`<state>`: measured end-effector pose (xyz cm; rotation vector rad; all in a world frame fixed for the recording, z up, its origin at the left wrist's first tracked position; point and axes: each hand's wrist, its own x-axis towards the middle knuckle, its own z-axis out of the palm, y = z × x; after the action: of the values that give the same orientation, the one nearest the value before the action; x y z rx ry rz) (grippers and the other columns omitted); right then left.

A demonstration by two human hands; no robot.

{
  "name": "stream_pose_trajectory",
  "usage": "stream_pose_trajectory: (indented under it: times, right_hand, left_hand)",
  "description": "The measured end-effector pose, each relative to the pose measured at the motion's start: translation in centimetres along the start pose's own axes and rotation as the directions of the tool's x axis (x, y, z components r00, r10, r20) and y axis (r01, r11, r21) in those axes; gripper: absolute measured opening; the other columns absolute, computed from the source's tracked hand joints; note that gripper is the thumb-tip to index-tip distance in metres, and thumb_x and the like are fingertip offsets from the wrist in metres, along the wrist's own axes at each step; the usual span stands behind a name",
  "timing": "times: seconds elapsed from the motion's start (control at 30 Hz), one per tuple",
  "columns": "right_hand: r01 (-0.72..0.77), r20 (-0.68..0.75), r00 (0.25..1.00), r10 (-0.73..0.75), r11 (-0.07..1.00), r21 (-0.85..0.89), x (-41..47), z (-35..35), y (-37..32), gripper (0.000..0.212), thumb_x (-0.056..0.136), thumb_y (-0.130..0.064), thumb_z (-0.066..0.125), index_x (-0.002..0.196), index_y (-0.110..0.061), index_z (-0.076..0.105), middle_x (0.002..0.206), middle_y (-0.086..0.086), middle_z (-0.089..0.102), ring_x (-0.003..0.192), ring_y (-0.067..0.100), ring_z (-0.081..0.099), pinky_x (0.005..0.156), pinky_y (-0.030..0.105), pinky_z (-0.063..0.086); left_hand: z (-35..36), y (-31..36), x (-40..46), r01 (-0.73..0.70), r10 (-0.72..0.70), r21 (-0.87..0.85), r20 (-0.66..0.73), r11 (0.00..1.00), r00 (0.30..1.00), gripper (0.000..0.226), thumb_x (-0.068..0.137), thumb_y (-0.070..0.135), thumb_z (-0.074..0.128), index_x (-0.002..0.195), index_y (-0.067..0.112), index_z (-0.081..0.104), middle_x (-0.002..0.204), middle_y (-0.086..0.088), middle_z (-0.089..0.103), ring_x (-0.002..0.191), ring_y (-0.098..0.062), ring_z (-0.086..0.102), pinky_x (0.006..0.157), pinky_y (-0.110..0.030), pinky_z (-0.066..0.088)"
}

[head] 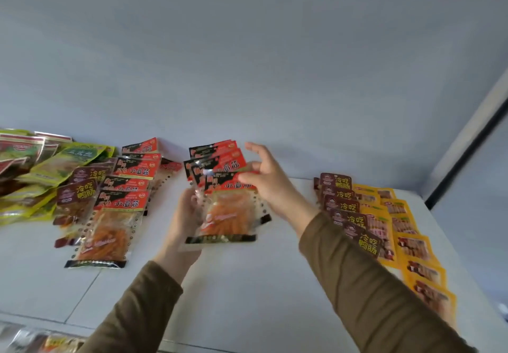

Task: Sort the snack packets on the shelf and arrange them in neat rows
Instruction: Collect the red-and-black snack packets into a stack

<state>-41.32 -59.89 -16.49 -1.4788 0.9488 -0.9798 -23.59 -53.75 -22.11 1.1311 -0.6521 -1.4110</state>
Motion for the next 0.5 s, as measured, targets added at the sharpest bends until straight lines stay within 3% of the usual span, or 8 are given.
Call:
stream_pose_trajectory:
  times: [0.07, 0.1, 0.17, 0.23, 0.3, 0.4, 0.43, 0.5]
  right_hand:
    - [0.01, -0.092, 0.996, -0.019, 0.995, -0.098, 0.2, 1.4, 2.4, 0.068, 0.093, 0.0, 0.066, 0.148, -0.027, 0.037, 0.12, 0.013, 0.065, 0.106, 0.021, 0.068, 0.084, 0.026, 0.058]
    - [0.034, -0.124, 0.991, -0.052, 0.988, -0.148, 0.3, 1.8, 3.2, 0.065, 0.094, -0.003, 0.065, 0.146, -0.031, 0.038, 0.129, 0.009, 0.062, 0.114, 0.018, 0.065, 0.083, 0.02, 0.055]
    - [0.085, -0.141, 0.983, -0.118, 0.972, -0.218, 0.8, 2.4, 4.3, 0.063, 0.095, -0.006, 0.065, 0.144, -0.036, 0.038, 0.138, -0.005, 0.055, 0.125, 0.012, 0.056, 0.082, 0.011, 0.051]
    - [0.097, -0.149, 0.981, -0.128, 0.976, -0.196, 0.9, 3.1, 4.7, 0.064, 0.094, -0.01, 0.066, 0.143, -0.038, 0.037, 0.138, -0.011, 0.052, 0.127, 0.009, 0.053, 0.084, 0.014, 0.053]
    - [0.082, -0.213, 0.97, -0.118, 0.982, -0.17, 0.8, 3.9, 5.2, 0.067, 0.092, -0.018, 0.071, 0.145, -0.037, 0.035, 0.137, -0.008, 0.053, 0.125, 0.012, 0.053, 0.092, 0.024, 0.054]
    - [-0.069, -0.303, 0.953, 0.018, 0.985, -0.158, 0.4, 4.8, 6.2, 0.094, 0.083, -0.046, 0.078, 0.155, -0.037, 0.018, 0.156, -0.004, 0.034, 0.14, 0.017, 0.035, 0.108, 0.039, 0.038]
    - [-0.146, -0.254, 0.959, 0.129, 0.988, -0.048, 0.2, 5.1, 6.2, 0.102, 0.08, -0.053, 0.078, 0.156, -0.038, 0.011, 0.16, -0.004, 0.029, 0.142, 0.017, 0.034, 0.108, 0.04, 0.037]
    - [-0.288, -0.092, 0.948, 0.306, 0.942, 0.17, 0.0, 6.1, 6.1, 0.103, 0.079, -0.056, 0.079, 0.155, -0.037, 0.013, 0.152, -0.003, 0.047, 0.125, 0.011, 0.058, 0.094, 0.032, 0.046]
  left_hand:
    - [-0.5, 0.0, -0.5, -0.009, 0.0, 0.099, 0.083, 0.995, 0.997, 0.088, 0.105, 0.063, 0.021, 0.053, 0.015, 0.073, 0.049, -0.001, 0.064, 0.038, -0.01, 0.061, 0.038, -0.019, 0.049]
    - [-0.6, -0.1, -0.9, -0.02, 0.003, 0.183, 0.095, 0.983, 0.995, 0.087, 0.1, 0.071, 0.027, 0.05, 0.017, 0.072, 0.051, -0.001, 0.066, 0.041, -0.009, 0.063, 0.041, -0.017, 0.049]
    - [-0.7, 0.1, -1.6, 0.033, -0.07, 0.265, 0.132, 0.964, 0.989, 0.06, 0.088, 0.073, 0.052, 0.087, 0.02, 0.08, 0.085, -0.009, 0.079, 0.074, -0.019, 0.077, 0.06, -0.027, 0.059]
    - [-1.3, 0.3, -1.5, 0.08, -0.103, 0.254, 0.079, 0.964, 0.992, 0.059, 0.075, 0.048, 0.079, 0.124, 0.018, 0.064, 0.109, -0.014, 0.077, 0.09, -0.029, 0.078, 0.067, -0.036, 0.061]
    - [-1.8, 0.4, -1.0, 0.085, -0.095, 0.213, 0.038, 0.973, 0.995, 0.062, 0.074, 0.021, 0.084, 0.129, 0.014, 0.056, 0.105, -0.013, 0.079, 0.086, -0.03, 0.078, 0.063, -0.035, 0.062]
    - [-2.3, 1.2, -0.8, 0.078, -0.086, 0.271, 0.017, 0.959, 0.996, 0.061, 0.076, 0.012, 0.084, 0.129, 0.014, 0.055, 0.1, -0.01, 0.08, 0.085, -0.028, 0.078, 0.063, -0.033, 0.062]
    - [-2.5, 1.6, -0.8, 0.068, -0.076, 0.3, 0.015, 0.951, 0.997, 0.061, 0.076, 0.013, 0.084, 0.129, 0.015, 0.054, 0.1, -0.008, 0.08, 0.085, -0.027, 0.078, 0.063, -0.032, 0.062]
    - [-3.2, 2.5, 0.0, 0.061, -0.074, 0.368, 0.021, 0.928, 0.997, 0.062, 0.076, 0.017, 0.085, 0.128, 0.018, 0.052, 0.099, -0.006, 0.079, 0.087, -0.027, 0.078, 0.067, -0.035, 0.062]
